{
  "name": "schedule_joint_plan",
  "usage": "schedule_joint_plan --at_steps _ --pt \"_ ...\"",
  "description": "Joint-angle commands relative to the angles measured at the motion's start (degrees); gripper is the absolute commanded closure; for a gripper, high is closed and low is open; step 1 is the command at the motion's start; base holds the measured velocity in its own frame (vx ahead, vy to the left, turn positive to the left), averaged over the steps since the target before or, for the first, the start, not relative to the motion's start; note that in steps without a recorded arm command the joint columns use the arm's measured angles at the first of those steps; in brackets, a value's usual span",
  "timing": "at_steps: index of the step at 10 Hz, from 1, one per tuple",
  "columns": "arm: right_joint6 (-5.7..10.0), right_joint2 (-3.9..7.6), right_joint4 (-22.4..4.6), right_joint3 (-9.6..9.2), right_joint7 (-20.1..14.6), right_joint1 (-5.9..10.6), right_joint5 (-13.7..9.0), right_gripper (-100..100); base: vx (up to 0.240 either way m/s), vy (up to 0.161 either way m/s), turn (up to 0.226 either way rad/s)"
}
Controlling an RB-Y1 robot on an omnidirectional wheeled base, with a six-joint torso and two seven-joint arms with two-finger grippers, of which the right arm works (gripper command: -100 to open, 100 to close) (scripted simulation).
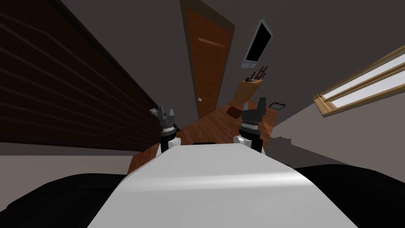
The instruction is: Pull the door open
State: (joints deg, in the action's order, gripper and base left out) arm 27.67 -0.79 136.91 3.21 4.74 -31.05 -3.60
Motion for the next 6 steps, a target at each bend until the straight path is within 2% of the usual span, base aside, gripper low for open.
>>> schedule_joint_plan --at_steps 1,6 --pt "0.50 0.62 -1.85 -0.29 -1.53 0.54 -1.06 -100 0.089 -0.113 0.208" --pt "1.91 2.06 -7.04 -1.09 -5.82 2.06 -4.05 -100 0.090 -0.010 0.143"
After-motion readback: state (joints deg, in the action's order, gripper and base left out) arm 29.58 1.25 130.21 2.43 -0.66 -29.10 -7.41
